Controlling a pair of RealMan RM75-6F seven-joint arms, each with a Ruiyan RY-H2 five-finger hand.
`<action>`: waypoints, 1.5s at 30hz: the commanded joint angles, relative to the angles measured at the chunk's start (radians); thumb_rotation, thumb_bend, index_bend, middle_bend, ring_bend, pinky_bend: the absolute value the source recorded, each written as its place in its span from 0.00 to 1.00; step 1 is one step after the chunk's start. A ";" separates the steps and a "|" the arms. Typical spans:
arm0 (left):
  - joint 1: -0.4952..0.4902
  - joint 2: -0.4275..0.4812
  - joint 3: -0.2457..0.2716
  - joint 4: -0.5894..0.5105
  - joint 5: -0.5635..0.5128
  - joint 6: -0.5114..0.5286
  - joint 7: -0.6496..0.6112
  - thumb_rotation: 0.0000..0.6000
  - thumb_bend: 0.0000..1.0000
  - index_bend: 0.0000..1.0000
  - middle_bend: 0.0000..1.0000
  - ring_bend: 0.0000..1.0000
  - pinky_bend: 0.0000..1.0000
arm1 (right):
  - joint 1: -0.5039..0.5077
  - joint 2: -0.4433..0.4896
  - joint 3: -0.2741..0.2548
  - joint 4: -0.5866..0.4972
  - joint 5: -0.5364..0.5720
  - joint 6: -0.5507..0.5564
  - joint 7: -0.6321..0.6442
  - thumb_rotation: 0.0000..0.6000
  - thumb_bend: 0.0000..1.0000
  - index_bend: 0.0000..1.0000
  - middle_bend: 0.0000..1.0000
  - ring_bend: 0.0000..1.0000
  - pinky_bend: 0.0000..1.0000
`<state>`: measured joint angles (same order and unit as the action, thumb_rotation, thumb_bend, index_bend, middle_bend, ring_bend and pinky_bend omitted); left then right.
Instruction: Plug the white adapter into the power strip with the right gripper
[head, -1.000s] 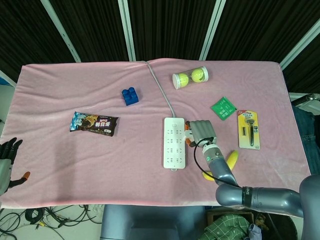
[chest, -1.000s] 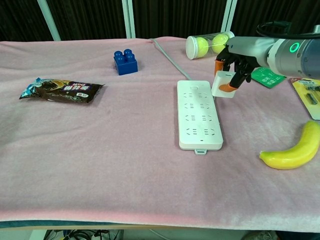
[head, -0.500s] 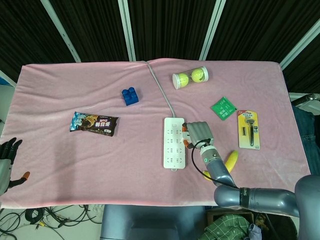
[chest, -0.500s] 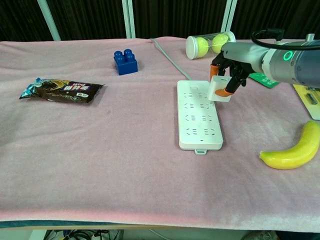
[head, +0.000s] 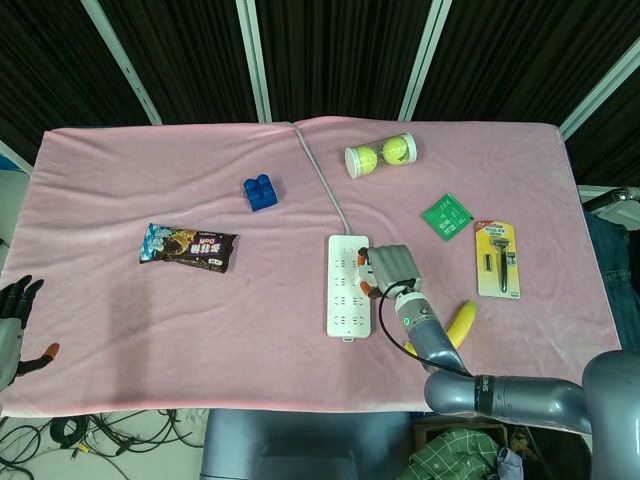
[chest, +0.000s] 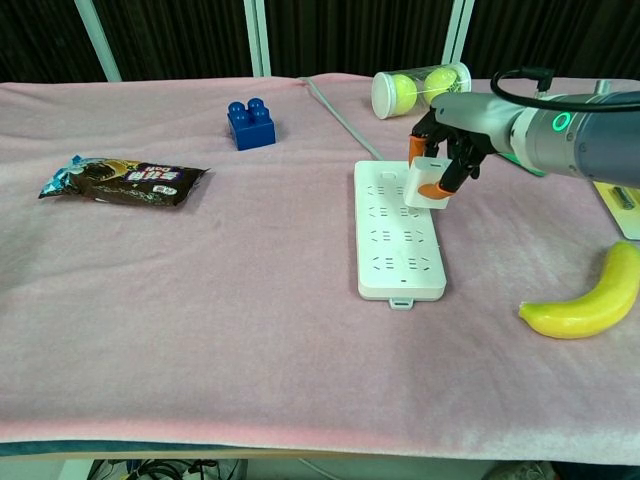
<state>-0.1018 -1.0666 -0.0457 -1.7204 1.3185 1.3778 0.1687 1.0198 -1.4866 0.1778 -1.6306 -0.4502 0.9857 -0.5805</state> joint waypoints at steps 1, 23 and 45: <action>0.000 0.000 0.000 0.000 0.000 0.000 0.000 1.00 0.24 0.01 0.00 0.00 0.00 | 0.000 -0.002 0.001 0.004 0.002 -0.002 -0.002 1.00 0.36 0.71 0.65 0.65 0.54; -0.001 0.001 0.000 -0.001 -0.003 -0.001 0.001 1.00 0.24 0.01 0.00 0.00 0.00 | -0.002 -0.010 0.003 0.017 0.009 -0.019 -0.002 1.00 0.36 0.71 0.65 0.65 0.54; -0.001 0.002 0.000 -0.003 -0.010 -0.006 0.000 1.00 0.24 0.00 0.00 0.00 0.00 | -0.012 -0.034 -0.017 0.045 -0.020 -0.047 0.013 1.00 0.36 0.76 0.69 0.68 0.55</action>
<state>-0.1031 -1.0643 -0.0453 -1.7232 1.3087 1.3722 0.1691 1.0118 -1.5170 0.1655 -1.5903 -0.4595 0.9412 -0.5725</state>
